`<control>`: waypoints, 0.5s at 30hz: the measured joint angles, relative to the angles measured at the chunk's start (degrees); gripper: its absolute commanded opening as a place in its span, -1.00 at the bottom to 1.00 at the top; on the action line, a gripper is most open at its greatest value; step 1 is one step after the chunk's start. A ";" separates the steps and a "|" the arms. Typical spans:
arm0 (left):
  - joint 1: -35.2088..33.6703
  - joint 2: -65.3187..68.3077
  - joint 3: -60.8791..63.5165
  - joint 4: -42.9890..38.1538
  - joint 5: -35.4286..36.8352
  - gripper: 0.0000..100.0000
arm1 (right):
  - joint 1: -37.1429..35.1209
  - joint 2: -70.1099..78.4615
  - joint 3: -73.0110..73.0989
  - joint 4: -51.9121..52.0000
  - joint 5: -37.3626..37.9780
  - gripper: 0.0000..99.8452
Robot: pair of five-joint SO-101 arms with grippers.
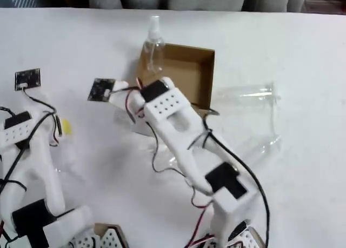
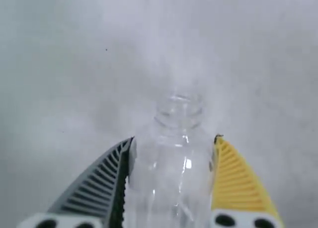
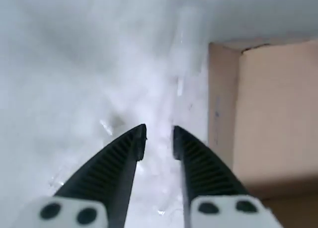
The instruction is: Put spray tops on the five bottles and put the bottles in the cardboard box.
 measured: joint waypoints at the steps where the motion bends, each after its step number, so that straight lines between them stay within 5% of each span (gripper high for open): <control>1: 0.00 0.00 0.00 0.00 0.00 -0.96 | -0.09 1.67 -2.02 0.53 0.00 -0.78; 15: 0.00 0.00 0.00 0.00 0.00 -0.96 | -1.58 18.55 -17.58 2.02 0.00 -0.63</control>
